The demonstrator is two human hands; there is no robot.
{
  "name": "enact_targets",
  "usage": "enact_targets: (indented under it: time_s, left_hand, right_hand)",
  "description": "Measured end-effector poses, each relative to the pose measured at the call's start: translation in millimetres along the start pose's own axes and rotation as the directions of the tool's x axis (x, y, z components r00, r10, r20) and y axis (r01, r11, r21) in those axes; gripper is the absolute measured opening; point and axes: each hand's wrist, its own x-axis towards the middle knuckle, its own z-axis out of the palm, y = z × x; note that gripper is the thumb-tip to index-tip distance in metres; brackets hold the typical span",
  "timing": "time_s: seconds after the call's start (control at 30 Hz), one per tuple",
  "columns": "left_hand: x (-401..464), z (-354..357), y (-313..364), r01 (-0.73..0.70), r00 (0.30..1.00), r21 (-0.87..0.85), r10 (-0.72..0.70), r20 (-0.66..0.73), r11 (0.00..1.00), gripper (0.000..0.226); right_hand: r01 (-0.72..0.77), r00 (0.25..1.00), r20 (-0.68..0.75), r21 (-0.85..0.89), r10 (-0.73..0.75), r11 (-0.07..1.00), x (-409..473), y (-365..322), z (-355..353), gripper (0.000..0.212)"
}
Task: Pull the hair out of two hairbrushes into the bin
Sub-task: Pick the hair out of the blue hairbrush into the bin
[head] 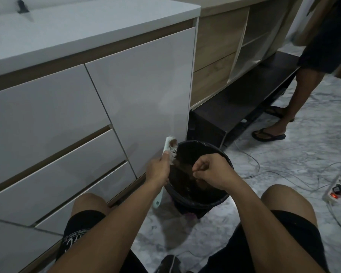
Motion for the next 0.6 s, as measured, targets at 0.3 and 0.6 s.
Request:
enact_targets:
  time_s: [0.3,0.6]
  left_hand:
    - [-7.2,13.1,2.5,0.092,0.973,0.011,-0.093,0.212,0.996,0.045]
    - [0.1,12.9,0.0,0.092,0.996,-0.055,-0.092,-0.002,0.994,0.049]
  right_hand:
    - [0.095,0.983,-0.177,0.206,-0.058,0.974,12.2,-2.5,22.2,0.037]
    - [0.036,0.988,-0.152,0.046,-0.029,0.998,15.8,0.7,17.7,0.008]
